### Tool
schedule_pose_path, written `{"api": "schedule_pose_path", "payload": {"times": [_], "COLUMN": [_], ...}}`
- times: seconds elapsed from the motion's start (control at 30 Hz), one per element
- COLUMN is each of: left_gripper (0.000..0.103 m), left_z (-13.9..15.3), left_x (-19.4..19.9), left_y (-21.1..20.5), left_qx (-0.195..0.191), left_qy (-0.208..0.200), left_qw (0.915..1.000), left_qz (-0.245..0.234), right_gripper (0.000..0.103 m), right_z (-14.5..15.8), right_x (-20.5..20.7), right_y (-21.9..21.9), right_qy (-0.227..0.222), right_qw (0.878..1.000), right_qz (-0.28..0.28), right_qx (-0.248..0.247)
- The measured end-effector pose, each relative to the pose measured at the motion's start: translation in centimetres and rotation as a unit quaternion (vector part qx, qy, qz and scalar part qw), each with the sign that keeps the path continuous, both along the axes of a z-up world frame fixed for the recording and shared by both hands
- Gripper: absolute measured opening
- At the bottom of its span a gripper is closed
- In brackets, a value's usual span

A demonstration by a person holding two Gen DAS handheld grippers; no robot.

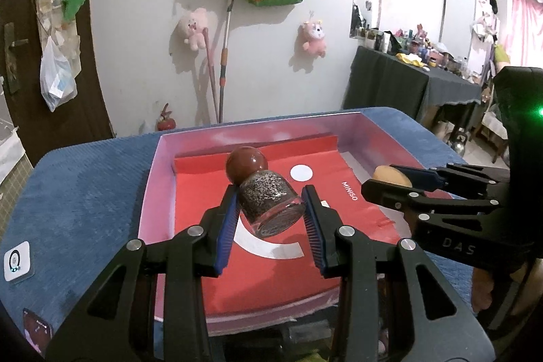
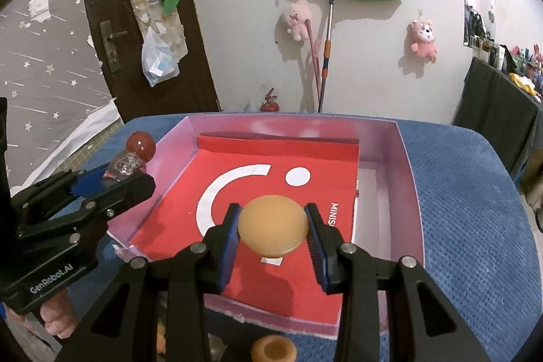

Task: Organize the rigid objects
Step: 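Lift the jar with the left tool while the right tool carries the sponge toward the red box, then lower the jar into the box and open the left tool while the right tool releases the sponge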

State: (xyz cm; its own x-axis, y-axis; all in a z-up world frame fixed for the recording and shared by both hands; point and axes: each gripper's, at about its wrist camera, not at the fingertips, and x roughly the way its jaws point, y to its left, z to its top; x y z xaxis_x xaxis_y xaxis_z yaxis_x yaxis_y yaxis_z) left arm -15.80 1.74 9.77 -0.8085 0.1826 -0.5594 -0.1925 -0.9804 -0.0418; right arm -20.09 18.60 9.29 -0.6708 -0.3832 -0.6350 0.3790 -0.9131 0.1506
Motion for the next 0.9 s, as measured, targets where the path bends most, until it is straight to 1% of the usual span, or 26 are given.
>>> {"api": "schedule_pose_path", "payload": {"times": [0.37,0.53,0.6,0.9], "left_gripper": [0.035,0.035,0.035,0.035], "left_z": [-1.4,-2.7,-3.1,-5.2], "left_x": [-2.8,-4.1,-4.6,-5.9], "left_y": [-0.9,-1.4,-1.4,-1.2], "left_qx": [0.006,0.019,0.019,0.02], "left_qy": [-0.027,-0.051,-0.058,-0.096], "left_qw": [0.9996,0.9985,0.9981,0.9952], "left_qz": [0.011,0.009,0.009,0.006], "right_gripper": [0.04,0.04,0.04,0.04], "right_z": [-1.1,-2.1,-2.6,-4.1], "right_x": [-2.7,-4.2,-4.7,-5.9], "right_y": [-0.7,-1.5,-1.7,-2.2], "right_qy": [-0.02,-0.044,-0.057,-0.085], "right_qw": [1.0,0.999,0.998,0.996], "right_qz": [-0.002,0.004,0.006,0.0], "right_qx": [0.016,0.017,0.016,0.034]}}
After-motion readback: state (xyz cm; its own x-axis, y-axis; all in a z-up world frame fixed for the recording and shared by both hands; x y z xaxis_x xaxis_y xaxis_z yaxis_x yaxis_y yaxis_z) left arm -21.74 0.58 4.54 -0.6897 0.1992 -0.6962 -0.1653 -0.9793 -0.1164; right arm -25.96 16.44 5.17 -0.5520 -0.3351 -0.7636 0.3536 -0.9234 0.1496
